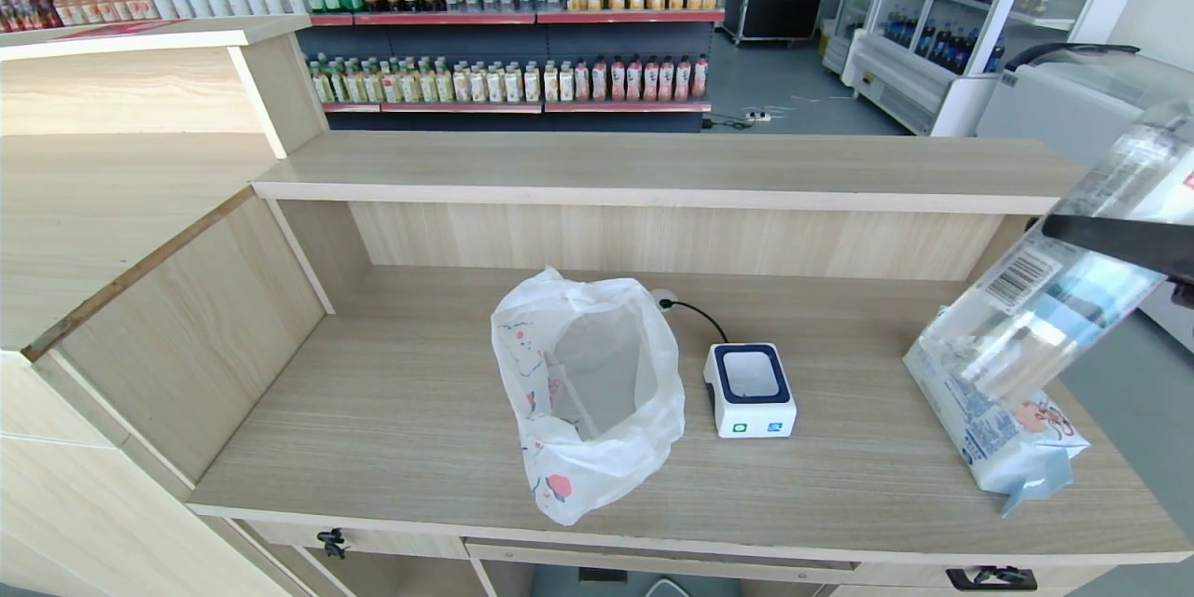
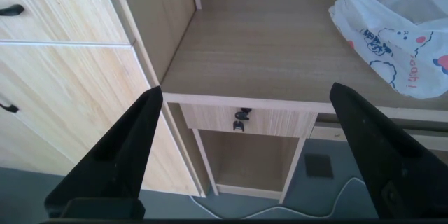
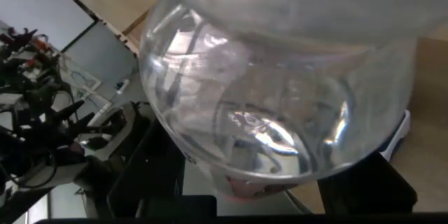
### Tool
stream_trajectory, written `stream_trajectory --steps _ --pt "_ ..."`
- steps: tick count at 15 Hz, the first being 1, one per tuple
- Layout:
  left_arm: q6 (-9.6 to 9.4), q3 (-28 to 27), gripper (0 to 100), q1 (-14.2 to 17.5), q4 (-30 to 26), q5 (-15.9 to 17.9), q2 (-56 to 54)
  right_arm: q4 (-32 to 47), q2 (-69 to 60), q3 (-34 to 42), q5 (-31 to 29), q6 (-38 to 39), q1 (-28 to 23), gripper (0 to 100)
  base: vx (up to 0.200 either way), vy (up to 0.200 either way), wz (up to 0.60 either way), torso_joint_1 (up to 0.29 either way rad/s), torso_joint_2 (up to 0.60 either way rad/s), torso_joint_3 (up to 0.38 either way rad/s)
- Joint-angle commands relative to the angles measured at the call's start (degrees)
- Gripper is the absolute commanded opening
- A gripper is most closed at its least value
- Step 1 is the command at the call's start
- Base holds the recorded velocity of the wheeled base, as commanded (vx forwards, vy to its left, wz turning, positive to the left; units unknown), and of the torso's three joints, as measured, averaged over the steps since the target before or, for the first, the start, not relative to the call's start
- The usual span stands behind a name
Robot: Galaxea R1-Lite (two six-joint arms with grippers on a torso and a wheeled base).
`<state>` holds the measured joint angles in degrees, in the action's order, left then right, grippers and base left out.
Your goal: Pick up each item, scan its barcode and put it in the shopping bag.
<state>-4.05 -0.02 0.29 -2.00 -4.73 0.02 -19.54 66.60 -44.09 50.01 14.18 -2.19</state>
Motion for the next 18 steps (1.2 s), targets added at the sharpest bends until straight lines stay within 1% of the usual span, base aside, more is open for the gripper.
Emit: stream_trajectory --steps 1,2,4,6,7,9,11,13,15,16,17,18 --pt "0.00 0.0 100 0.1 0.0 0.0 0.0 5.8 2.7 0.4 -18.2 -6.1 5.8 0 0.000 0.000 0.00 0.000 0.00 0.000" --pt "0.00 0.0 100 0.1 0.0 0.0 0.0 8.1 2.8 0.9 -23.5 -9.3 6.2 0 0.000 0.000 0.00 0.000 0.00 0.000" --pt "0.00 0.0 100 0.0 0.0 0.0 0.0 7.5 3.3 2.3 -23.9 -13.7 6.1 0 0.000 0.000 0.00 0.000 0.00 0.000" --pt "0.00 0.0 100 0.0 0.0 0.0 0.0 8.2 4.3 2.1 -24.0 -20.7 4.6 0 0.000 0.000 0.00 0.000 0.00 0.000" --pt "0.00 0.0 100 0.0 0.0 0.0 0.0 9.3 4.9 1.6 -24.0 -24.4 3.4 0 0.000 0.000 0.00 0.000 0.00 0.000" --pt "0.00 0.0 100 0.1 0.0 0.0 0.0 12.4 5.6 1.1 -24.0 -31.1 2.7 0 0.000 0.000 0.00 0.000 0.00 0.000" --pt "0.00 0.0 100 0.0 0.0 0.0 0.0 14.3 6.4 0.9 -23.9 -34.1 1.6 0 0.000 0.000 0.00 0.000 0.00 0.000" --pt "0.00 0.0 100 0.0 0.0 0.0 0.0 14.2 7.0 0.0 -24.0 -37.8 0.0 0 0.000 0.000 0.00 0.000 0.00 0.000" --pt "0.00 0.0 100 0.1 0.0 0.0 0.0 14.1 7.6 -1.3 -24.0 -46.2 -1.8 0 0.000 0.000 0.00 0.000 0.00 0.000" --pt "0.00 0.0 100 0.1 0.0 0.0 0.0 13.9 7.7 -1.4 -24.0 -48.8 -2.2 0 0.000 0.000 0.00 0.000 0.00 0.000" --pt "0.00 0.0 100 0.0 0.0 0.0 0.0 14.1 8.3 -1.9 -24.0 -49.4 -2.4 0 0.000 0.000 0.00 0.000 0.00 0.000" --pt "0.00 0.0 100 0.0 0.0 0.0 0.0 14.0 8.5 -2.0 -24.2 -49.5 -2.5 0 0.000 0.000 0.60 -0.002 0.01 0.007"
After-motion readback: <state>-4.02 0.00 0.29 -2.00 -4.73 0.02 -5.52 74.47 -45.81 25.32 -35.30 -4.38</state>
